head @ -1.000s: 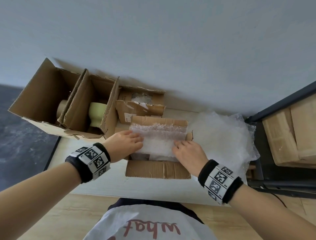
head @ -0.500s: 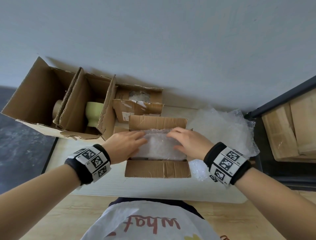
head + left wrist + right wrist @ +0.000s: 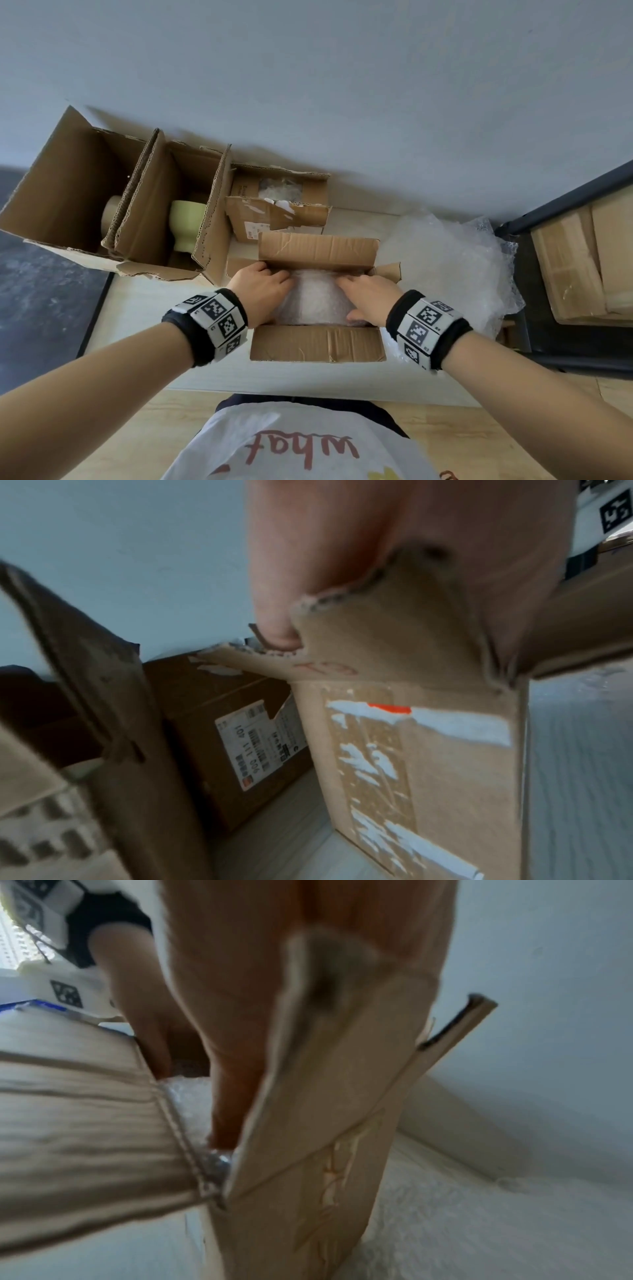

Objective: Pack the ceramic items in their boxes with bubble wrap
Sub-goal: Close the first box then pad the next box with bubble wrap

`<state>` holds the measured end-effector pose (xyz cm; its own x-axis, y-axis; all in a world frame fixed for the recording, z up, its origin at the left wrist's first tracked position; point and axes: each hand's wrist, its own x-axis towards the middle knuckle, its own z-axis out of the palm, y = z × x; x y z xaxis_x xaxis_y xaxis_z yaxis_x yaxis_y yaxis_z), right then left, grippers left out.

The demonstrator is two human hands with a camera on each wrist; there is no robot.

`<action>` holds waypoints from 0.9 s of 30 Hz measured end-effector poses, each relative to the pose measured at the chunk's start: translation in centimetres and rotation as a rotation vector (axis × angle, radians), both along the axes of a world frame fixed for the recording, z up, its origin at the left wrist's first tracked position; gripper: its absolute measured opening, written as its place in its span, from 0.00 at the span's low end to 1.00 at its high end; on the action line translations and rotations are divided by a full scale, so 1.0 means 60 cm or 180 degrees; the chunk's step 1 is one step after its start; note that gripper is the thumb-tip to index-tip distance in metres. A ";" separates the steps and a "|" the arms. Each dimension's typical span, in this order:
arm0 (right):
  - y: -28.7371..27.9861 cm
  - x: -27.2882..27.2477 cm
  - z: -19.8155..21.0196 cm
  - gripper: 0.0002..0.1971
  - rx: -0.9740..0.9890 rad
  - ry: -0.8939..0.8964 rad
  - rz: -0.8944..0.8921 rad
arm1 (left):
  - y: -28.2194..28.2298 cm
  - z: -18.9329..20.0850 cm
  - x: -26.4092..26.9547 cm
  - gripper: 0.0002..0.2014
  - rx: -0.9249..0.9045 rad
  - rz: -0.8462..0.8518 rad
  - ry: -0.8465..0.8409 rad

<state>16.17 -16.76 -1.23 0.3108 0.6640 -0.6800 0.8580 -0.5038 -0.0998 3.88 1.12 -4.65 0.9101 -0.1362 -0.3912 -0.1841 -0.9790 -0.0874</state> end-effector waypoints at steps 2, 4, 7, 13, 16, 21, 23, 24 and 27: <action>0.008 -0.006 -0.005 0.32 -0.0159 -0.0095 -0.0026 | -0.004 -0.005 0.007 0.25 0.0084 0.0018 0.0111; 0.010 -0.012 -0.010 0.33 -0.0172 -0.0174 -0.0043 | -0.004 -0.003 0.010 0.25 0.0161 -0.0016 0.0212; 0.000 -0.009 -0.004 0.30 0.0087 -0.0142 -0.0049 | 0.001 0.010 0.003 0.26 0.0207 -0.0154 0.0309; -0.063 -0.010 0.029 0.13 0.0625 -0.0476 0.0325 | 0.027 0.053 -0.046 0.10 -0.0282 -0.0839 -0.0260; -0.071 -0.015 0.034 0.17 0.0335 -0.0300 0.0679 | 0.037 0.046 -0.061 0.15 -0.0286 -0.0822 0.0242; -0.068 -0.025 0.020 0.18 0.0044 -0.0426 0.1052 | 0.046 0.031 -0.059 0.20 -0.0228 -0.0745 0.0481; -0.069 -0.028 0.018 0.19 -0.0046 -0.0449 0.1046 | 0.042 0.032 -0.057 0.20 -0.0169 -0.0686 0.0517; -0.069 -0.028 0.017 0.19 -0.0080 -0.0461 0.1063 | 0.039 0.030 -0.056 0.20 -0.0131 -0.0662 0.0514; -0.067 -0.023 0.017 0.18 -0.0058 -0.0416 0.1059 | 0.028 0.036 -0.049 0.20 -0.0123 -0.0565 0.0560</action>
